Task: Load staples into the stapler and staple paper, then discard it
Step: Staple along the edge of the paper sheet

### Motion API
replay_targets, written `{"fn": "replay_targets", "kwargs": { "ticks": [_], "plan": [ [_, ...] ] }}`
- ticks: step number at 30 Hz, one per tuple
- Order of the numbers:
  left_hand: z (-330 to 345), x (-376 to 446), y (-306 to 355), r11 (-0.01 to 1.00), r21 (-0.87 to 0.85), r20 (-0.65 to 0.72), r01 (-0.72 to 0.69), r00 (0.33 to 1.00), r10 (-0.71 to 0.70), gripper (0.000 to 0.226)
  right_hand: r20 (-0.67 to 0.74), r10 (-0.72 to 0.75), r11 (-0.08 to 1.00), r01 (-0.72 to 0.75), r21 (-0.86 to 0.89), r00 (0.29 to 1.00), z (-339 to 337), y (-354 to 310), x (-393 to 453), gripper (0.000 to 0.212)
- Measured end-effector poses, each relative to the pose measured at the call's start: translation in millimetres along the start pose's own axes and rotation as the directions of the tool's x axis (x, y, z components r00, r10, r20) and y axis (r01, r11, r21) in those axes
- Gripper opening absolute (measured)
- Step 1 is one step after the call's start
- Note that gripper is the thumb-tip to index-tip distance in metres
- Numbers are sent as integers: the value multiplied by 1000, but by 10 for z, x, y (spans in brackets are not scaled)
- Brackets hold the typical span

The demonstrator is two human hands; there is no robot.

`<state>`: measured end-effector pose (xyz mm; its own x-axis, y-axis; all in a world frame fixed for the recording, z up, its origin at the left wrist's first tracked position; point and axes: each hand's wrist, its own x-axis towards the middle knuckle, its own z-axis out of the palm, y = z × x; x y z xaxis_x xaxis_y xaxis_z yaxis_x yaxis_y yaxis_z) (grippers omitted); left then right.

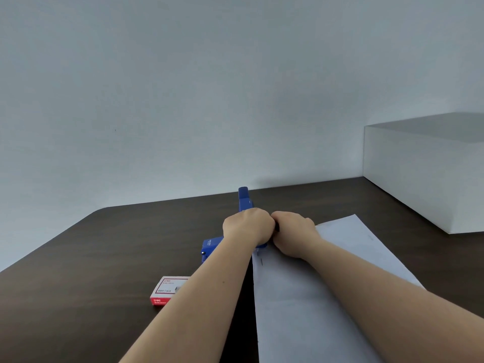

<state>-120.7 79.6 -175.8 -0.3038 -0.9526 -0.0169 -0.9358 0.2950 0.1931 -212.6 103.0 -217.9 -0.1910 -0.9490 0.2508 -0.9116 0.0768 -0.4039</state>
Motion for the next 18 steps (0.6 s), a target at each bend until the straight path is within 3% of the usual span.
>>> {"fn": "replay_targets", "kwargs": {
  "ticks": [2, 6, 13, 18],
  "plan": [
    [-4, 38, -22, 998, -66, 26, 17, 1000, -15, 21, 0, -2, 1000, 2, 10, 1000, 2, 17, 4, 8],
    [-8, 135, -95, 970, -242, 24, 20, 1000, -15, 30, -11, -1, 1000, 1, 21, 1000, 15, 34, 21, 19],
    [-237, 167, -288, 731, -683, -135, -9, 984, -114, 41, -66, 44, 999, -44, -3, 997, -79, 129, -28, 20],
    [-231, 6, -316, 722, -683, -138, -110, 990, 20, 32, -148, 40, 998, -34, 47, 988, -309, 304, -131, 23]
  ]
}}
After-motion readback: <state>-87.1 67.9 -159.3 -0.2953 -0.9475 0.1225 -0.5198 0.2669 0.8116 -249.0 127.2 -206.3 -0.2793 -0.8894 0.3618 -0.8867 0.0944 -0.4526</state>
